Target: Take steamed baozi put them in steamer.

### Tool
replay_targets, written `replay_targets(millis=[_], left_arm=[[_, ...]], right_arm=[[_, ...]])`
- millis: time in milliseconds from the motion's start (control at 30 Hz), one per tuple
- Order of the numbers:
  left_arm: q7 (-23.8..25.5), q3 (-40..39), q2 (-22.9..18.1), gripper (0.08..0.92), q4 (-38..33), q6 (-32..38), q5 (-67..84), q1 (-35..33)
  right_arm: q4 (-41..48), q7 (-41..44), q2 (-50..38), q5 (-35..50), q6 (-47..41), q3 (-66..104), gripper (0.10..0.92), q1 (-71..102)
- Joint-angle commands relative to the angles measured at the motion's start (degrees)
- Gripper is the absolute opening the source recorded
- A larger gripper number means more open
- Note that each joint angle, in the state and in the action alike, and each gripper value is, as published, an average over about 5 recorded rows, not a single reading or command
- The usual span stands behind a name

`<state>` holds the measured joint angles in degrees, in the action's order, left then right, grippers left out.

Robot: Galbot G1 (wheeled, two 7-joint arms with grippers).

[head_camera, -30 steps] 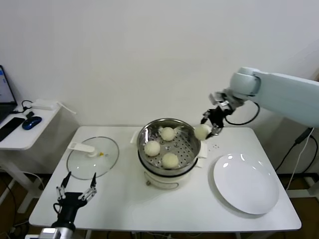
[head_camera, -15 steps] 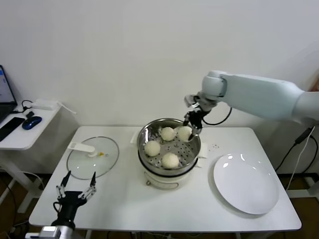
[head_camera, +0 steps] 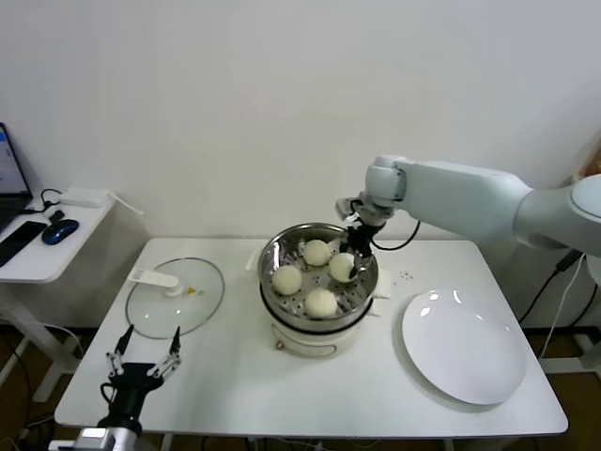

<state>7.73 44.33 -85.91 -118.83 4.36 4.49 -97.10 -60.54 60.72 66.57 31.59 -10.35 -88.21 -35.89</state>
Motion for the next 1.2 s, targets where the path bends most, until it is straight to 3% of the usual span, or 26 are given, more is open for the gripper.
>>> replay_targets(millis=[33, 500, 600, 800, 1200], left_arm=[[0.0, 0.0, -0.1, 0.823, 0.2, 0.1, 0.0, -0.1], [0.0, -0.2, -0.1, 0.823, 0.3, 0.2, -0.2, -0.1], [0.0, -0.1, 0.0, 0.823, 0.3, 0.2, -0.1, -0.1], [0.0, -0.2, 0.0, 0.823, 0.3, 0.1, -0.2, 0.0], [0.0, -0.3, 0.0, 0.823, 0.3, 0.0, -0.3, 0.4]], right_arm=[[1.1, -0.2, 0.8, -0.8, -0.1, 0.1, 0.636, 2.0], [0.7, -0.7, 0.3, -1.6, 0.1, 0.3, 0.639, 2.6], [1.1, -0.8, 0.4, -1.7, 0.3, 0.4, 0.667, 2.5], [1.4, -0.7, 0.6, -1.3, 0.6, 0.9, 0.811, 1.8], [-1.9, -0.6, -3.2, 0.3, 1.2, 2.5, 0.823, -3.3]])
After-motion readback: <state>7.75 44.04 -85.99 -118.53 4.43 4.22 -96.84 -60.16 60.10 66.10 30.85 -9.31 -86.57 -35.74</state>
